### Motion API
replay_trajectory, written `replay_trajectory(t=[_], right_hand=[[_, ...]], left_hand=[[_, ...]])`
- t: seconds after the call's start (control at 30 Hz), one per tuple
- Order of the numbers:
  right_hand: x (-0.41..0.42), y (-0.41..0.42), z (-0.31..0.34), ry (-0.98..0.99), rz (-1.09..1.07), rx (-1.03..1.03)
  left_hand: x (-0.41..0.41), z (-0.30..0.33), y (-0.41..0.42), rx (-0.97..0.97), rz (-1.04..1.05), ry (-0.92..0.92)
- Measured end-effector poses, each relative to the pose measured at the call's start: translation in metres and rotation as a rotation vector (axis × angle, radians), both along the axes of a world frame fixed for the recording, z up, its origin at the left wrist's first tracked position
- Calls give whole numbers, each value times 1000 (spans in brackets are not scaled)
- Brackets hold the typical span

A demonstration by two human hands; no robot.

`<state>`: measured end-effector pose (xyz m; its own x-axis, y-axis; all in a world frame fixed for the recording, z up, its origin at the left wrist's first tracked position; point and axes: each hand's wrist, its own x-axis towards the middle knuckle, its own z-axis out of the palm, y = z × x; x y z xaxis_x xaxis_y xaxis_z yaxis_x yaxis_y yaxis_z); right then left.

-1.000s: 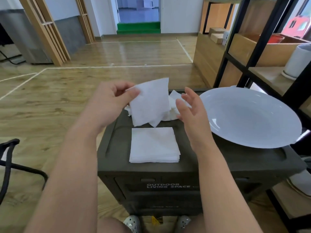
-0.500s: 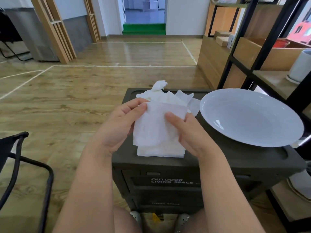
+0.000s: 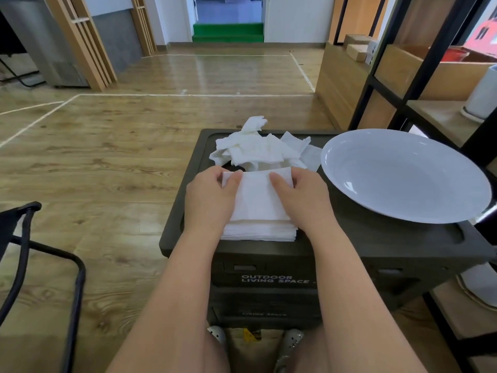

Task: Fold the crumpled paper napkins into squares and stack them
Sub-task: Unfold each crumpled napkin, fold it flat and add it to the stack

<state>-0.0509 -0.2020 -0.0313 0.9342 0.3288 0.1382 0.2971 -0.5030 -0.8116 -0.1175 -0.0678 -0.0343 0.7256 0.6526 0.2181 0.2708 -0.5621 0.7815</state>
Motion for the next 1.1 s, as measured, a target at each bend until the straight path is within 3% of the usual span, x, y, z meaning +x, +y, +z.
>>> replay_trajectory(t=[0.4,0.67,0.93,1.1], right_hand=[[2,-6,-6,-129,-19,-235],[2,-1,-16,-130,-41,-341],[-2,-3,-14,-65,-129,-345],[0,-9,-14,-64,-198,-391]], left_hand=[[-6,-4,4,170,-6,249],[-5,-8,5,172,34,365],[-7,-8,6,124,122,353],[-10,0,6,298,92,577]])
